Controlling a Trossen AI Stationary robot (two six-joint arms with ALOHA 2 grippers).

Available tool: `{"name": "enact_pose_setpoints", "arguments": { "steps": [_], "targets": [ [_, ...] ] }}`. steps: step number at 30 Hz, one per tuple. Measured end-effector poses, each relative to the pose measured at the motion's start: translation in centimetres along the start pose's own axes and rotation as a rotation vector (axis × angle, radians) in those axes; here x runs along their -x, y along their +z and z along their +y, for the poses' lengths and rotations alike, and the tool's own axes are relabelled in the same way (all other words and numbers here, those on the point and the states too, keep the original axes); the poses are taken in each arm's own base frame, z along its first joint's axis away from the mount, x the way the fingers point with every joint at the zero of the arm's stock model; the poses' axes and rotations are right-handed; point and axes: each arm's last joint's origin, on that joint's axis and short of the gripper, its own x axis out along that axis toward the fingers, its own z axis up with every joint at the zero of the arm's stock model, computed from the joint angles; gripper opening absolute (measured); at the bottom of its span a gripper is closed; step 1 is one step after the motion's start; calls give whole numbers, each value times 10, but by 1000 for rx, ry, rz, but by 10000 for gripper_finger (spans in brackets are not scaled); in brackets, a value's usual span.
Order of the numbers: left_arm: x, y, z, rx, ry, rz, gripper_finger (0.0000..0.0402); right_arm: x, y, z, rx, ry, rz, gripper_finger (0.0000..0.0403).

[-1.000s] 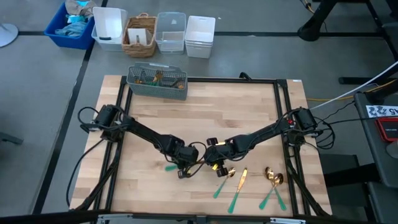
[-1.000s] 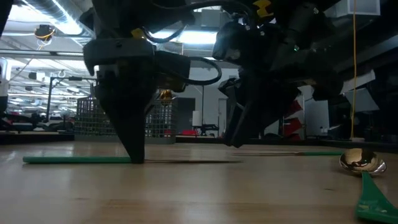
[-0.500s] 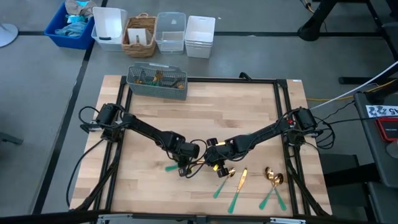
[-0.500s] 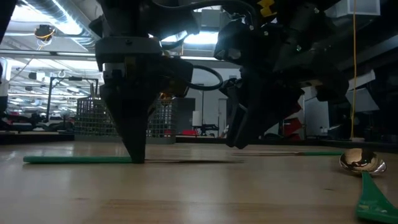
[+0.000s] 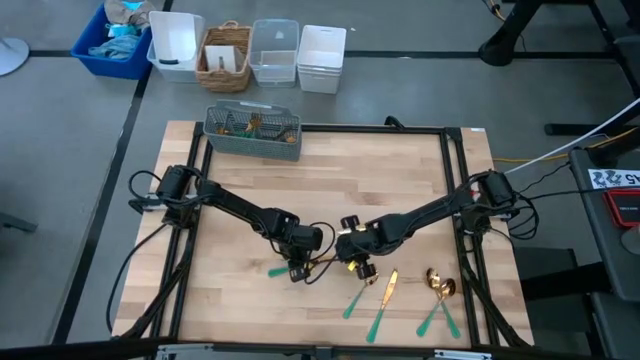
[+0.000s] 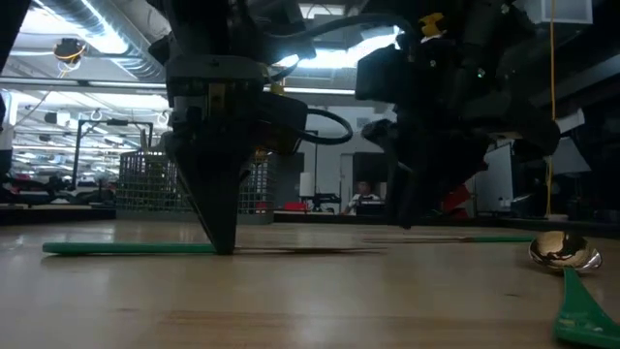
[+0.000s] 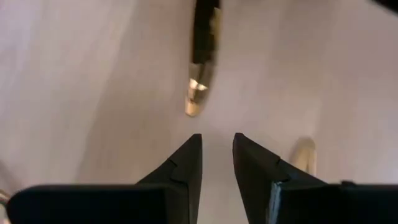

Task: Sort silverware
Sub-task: Put the green knife into the gray silverware basket

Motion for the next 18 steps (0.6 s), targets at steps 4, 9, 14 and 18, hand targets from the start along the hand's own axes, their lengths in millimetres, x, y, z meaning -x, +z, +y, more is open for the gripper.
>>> {"name": "enact_pose_setpoints", "arguments": {
  "steps": [4,9,14,18],
  "targets": [
    [0,0,0,-2,-2,-4,33,15,-2,-2,1,-26,21,92],
    [0,1,0,-2,-2,-4,33,32,-10,-3,-10,-21,87,92],
    [0,1,0,-2,-2,-4,33,48,-32,-3,-22,-26,167,92],
    [0,1,0,-1,-4,-5,33,54,-66,-1,-107,-73,96,92]
  ]
}}
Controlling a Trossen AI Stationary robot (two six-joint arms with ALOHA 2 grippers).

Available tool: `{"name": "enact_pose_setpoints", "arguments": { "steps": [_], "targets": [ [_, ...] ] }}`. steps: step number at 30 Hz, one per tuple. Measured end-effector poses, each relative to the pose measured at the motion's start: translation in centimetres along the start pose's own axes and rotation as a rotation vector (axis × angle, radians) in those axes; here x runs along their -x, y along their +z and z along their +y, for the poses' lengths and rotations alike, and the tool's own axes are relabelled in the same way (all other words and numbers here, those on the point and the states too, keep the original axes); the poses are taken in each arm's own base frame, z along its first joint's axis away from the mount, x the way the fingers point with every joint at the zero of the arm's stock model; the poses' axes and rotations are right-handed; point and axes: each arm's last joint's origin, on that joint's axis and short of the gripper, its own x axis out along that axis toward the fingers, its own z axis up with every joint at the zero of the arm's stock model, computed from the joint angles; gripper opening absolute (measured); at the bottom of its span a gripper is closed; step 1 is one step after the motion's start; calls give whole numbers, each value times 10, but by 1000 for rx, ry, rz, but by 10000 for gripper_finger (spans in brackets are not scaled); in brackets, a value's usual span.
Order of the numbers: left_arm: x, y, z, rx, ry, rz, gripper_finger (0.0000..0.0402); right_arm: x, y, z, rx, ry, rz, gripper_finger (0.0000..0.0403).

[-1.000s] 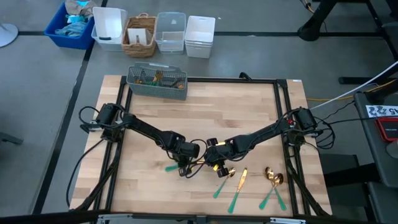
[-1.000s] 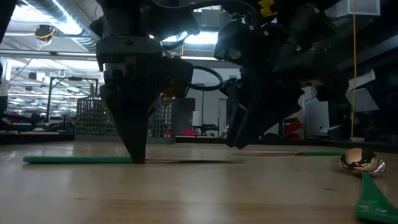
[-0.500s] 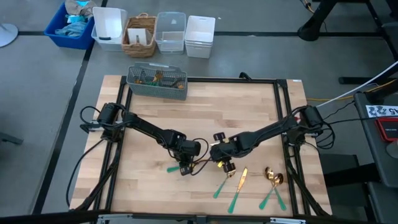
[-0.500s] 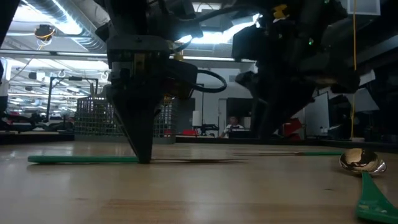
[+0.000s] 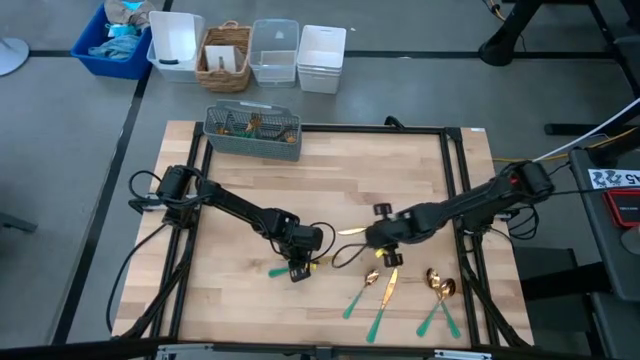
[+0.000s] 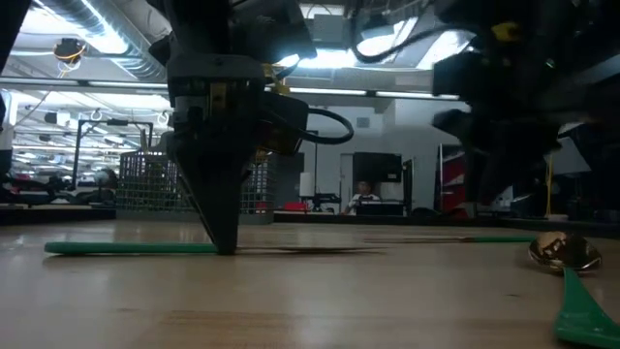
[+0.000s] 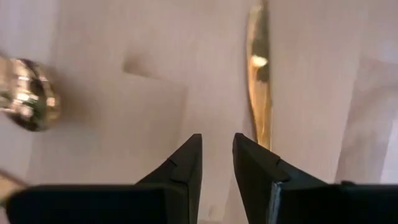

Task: Sort silverware
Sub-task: Put the green knife into the gray silverware basket

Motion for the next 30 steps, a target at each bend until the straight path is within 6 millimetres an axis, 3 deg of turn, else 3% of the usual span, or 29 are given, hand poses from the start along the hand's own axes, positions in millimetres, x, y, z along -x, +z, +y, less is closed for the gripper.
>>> {"name": "enact_pose_setpoints", "arguments": {
  "steps": [4,7,11,18,30],
  "targets": [
    [1,2,0,13,-33,-2,33,-9,-25,1,-150,29,-213,92],
    [1,6,0,22,-59,-29,33,-14,-27,4,-182,120,-410,92],
    [1,11,1,26,-75,-59,33,-15,-21,6,-85,174,-559,92],
    [3,18,-1,38,-127,-111,33,-26,-15,9,128,137,-594,92],
    [4,21,0,55,-141,-126,33,-30,0,11,327,115,-621,92]
  ]
}}
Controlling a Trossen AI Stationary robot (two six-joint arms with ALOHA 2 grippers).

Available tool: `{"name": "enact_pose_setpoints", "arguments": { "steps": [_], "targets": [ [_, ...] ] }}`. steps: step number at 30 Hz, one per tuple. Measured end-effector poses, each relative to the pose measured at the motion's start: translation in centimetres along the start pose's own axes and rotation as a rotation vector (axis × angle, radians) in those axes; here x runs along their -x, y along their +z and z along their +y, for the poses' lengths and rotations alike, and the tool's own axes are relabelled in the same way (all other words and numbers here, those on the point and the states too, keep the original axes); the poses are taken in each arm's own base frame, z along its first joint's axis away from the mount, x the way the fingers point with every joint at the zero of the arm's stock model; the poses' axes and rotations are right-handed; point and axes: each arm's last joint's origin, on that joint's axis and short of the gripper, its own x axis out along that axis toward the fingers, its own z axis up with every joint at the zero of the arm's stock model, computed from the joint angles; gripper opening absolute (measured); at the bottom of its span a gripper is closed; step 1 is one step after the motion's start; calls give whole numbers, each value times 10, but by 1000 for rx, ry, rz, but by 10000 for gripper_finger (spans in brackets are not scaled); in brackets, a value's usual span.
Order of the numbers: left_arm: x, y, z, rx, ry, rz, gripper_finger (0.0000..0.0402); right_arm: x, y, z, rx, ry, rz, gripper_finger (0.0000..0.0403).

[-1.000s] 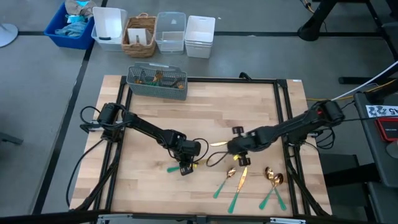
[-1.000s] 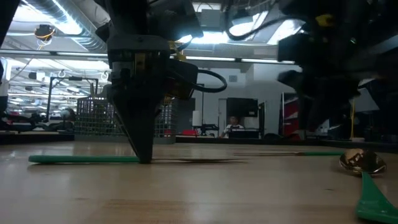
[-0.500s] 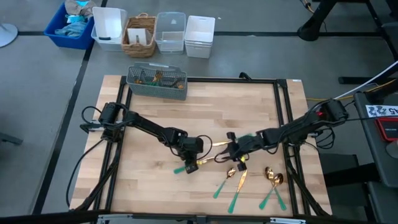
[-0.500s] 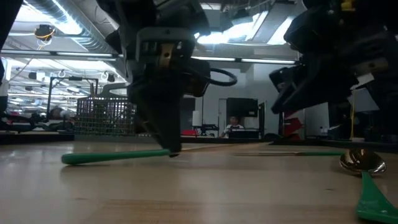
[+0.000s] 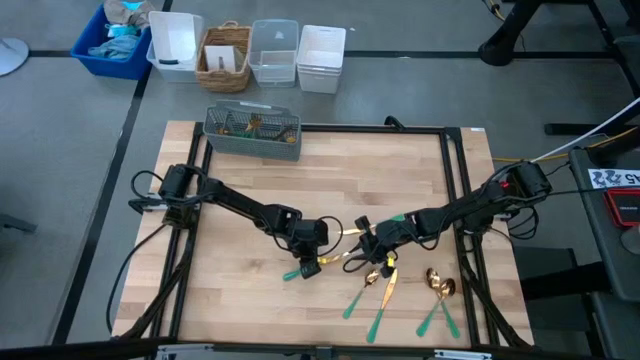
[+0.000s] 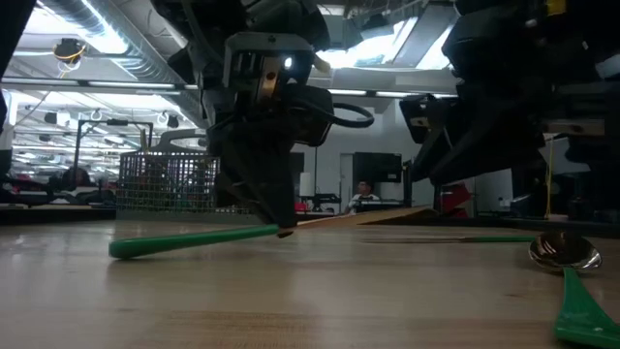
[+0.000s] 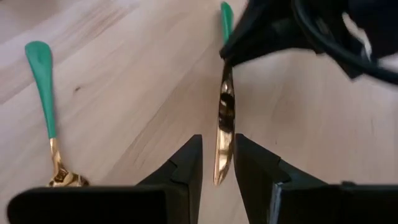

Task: Sort silverware
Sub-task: Put the green knife into the gray silverware basket

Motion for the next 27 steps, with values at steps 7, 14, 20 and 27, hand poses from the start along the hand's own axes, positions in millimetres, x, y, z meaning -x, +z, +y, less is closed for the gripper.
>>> {"name": "enact_pose_setpoints", "arguments": {
  "steps": [7,14,20,27],
  "targets": [
    [1,1,1,0,-1,-5,33,-2,0,0,94,3,-4,92],
    [1,2,1,2,-3,-7,33,-10,-7,2,178,2,23,92],
    [1,3,0,-4,-16,-25,33,-13,-10,0,235,-70,73,92],
    [1,3,-1,-4,-17,-26,33,-13,-10,0,247,-84,78,92]
  ]
}}
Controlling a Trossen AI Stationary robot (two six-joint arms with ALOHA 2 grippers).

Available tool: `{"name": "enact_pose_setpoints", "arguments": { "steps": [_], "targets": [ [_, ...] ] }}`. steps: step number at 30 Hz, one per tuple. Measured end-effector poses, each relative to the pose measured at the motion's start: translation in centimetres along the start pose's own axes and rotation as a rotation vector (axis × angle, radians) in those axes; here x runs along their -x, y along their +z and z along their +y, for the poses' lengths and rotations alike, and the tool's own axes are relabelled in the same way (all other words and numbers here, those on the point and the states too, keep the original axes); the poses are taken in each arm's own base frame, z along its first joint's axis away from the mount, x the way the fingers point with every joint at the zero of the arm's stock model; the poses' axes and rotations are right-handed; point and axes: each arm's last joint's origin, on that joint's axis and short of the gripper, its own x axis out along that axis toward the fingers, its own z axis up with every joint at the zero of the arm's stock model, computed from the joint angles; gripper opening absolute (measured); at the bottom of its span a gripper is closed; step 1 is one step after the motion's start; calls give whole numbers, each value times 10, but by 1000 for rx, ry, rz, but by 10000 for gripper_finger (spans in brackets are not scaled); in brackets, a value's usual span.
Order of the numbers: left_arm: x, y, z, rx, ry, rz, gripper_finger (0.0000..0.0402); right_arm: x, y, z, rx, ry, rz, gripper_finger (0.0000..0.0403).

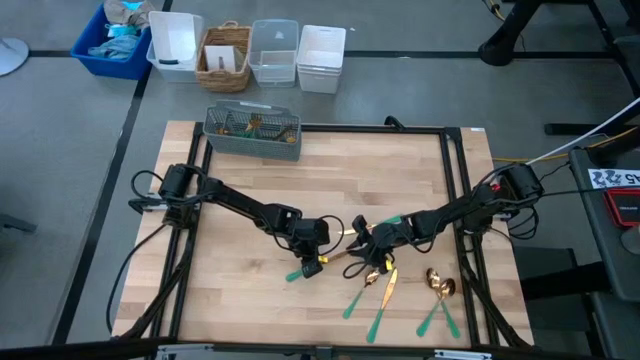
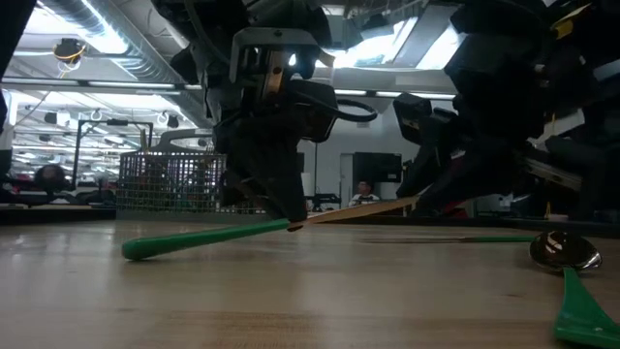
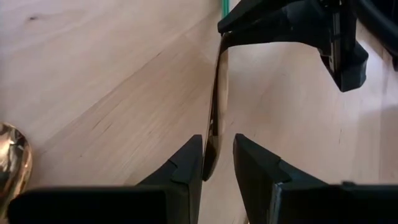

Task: Sort silverware
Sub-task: Put the green knife into the gray silverware basket

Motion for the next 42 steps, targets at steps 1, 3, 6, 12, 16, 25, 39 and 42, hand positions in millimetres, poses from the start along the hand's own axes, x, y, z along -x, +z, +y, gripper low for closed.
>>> {"name": "enact_pose_setpoints", "arguments": {
  "steps": [1,3,6,12,16,25,39,42],
  "targets": [
    [0,0,0,0,0,0,33,0,0,0,0,0,0,92],
    [0,0,0,0,0,0,33,0,0,0,0,0,0,92],
    [0,0,0,0,-1,-1,33,0,0,0,0,-1,-2,92],
    [0,2,-2,-8,-17,-24,33,0,2,-2,-2,-16,-23,92],
    [0,2,-2,-7,-17,-23,33,0,3,-2,-2,-23,-35,92],
    [1,3,-1,-7,-16,-25,33,-2,2,-1,-2,-23,-34,69],
    [1,6,-1,-8,-29,-47,32,-10,-1,1,-3,-18,-17,7],
    [1,6,-1,-8,-28,-46,32,-10,-1,1,-7,-23,-20,9]
  ]
}}
